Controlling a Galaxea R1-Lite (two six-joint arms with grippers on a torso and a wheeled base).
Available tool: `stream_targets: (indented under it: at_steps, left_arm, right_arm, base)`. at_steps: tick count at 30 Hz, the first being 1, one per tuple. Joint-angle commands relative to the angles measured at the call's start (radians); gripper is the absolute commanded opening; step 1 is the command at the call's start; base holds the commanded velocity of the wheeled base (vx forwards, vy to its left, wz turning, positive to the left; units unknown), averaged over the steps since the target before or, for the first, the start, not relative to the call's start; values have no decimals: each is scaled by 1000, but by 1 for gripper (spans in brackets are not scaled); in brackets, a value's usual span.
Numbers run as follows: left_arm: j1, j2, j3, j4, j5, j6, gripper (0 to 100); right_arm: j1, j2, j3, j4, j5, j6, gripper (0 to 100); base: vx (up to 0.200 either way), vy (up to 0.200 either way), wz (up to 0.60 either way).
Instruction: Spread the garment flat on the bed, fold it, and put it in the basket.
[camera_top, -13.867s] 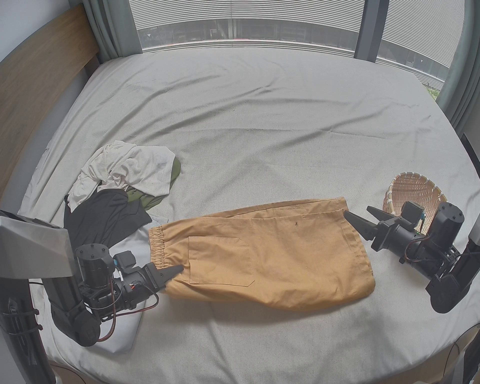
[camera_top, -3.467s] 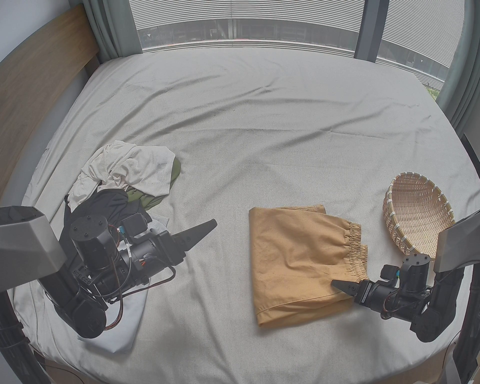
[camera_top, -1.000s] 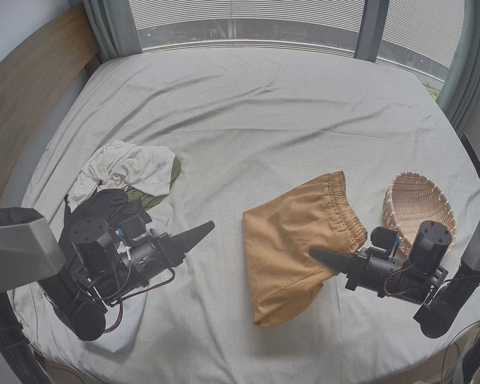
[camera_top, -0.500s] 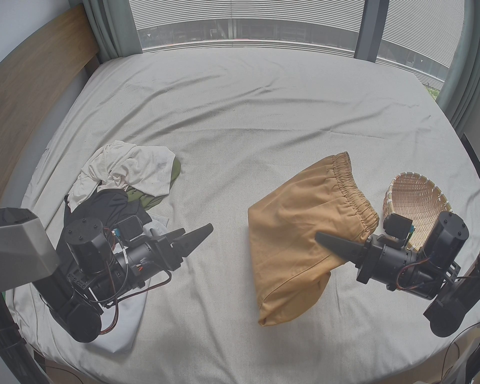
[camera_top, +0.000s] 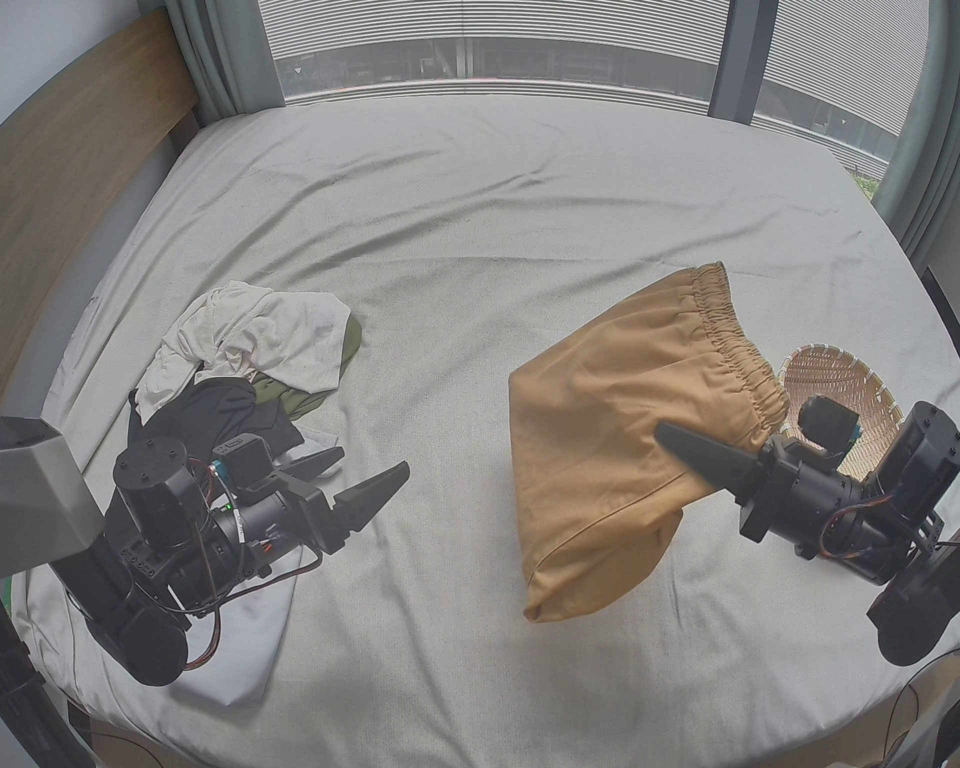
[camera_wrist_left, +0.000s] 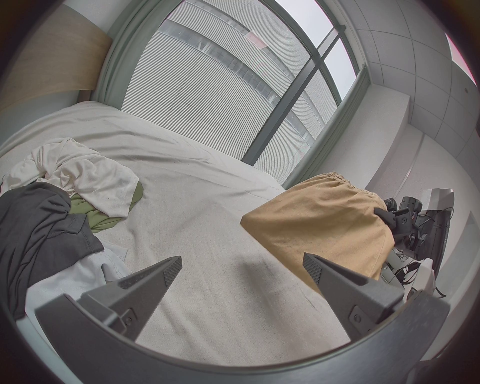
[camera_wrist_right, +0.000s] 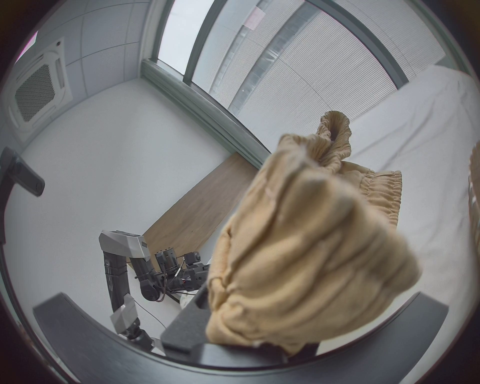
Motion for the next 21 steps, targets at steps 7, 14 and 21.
stream_targets:
  at_steps: [7, 14, 21]
  left_arm:
    - [1, -3, 1, 0, 0, -1, 100]
    - [-1, -1, 2, -2, 0, -1, 100]
    - [-1, -1, 2, 0, 0, -1, 100]
  right_arm:
    - [-122, -80, 10, 8, 0, -147, 0]
    - [-248, -102, 13, 12, 3, -266, 0]
    - [-341, -94, 19, 12, 3, -400, 0]
  base:
    - [0, 0, 0]
    - [0, 0, 0]
    - [0, 0, 0]
